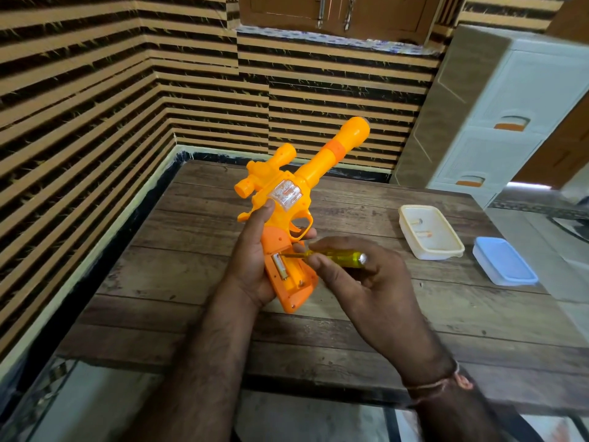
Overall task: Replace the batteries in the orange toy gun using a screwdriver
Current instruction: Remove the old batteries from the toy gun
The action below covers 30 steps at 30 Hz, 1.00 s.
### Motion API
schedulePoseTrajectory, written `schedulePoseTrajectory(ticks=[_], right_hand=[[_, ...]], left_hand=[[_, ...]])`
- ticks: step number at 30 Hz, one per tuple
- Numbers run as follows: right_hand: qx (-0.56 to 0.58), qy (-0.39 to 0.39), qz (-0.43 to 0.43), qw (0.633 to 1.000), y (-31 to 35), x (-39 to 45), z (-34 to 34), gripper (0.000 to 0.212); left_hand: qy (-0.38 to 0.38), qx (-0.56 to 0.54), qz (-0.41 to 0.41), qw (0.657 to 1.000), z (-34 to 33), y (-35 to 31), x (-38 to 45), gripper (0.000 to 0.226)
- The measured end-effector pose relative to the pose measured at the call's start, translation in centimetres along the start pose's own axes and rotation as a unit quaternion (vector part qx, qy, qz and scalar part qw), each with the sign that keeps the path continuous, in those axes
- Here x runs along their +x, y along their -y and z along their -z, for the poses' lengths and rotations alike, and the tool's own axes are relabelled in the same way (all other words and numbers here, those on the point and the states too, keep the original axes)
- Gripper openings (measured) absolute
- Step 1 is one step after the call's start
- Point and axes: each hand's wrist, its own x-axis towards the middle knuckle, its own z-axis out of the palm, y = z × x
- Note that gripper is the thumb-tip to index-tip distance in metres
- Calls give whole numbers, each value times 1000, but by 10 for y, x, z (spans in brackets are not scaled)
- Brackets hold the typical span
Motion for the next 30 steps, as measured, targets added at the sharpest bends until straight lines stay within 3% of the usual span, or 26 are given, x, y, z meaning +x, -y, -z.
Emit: schedulePoseTrajectory(ticks=[4,14,23,30], right_hand=[[-4,11,8,1000,5,2,3,28],[29,2,4,1000,3,1,2,28],[-2,45,-10,999,4,-1,1,26],[82,-49,46,994,13,-1,-6,13]], left_hand=[[6,-4,8,1000,3,1,2,67],[31,14,0,999,-5,-1,-4,51],[19,1,14,1000,2,-3,-2,66],[8,10,-2,1000,0,-4,1,66]])
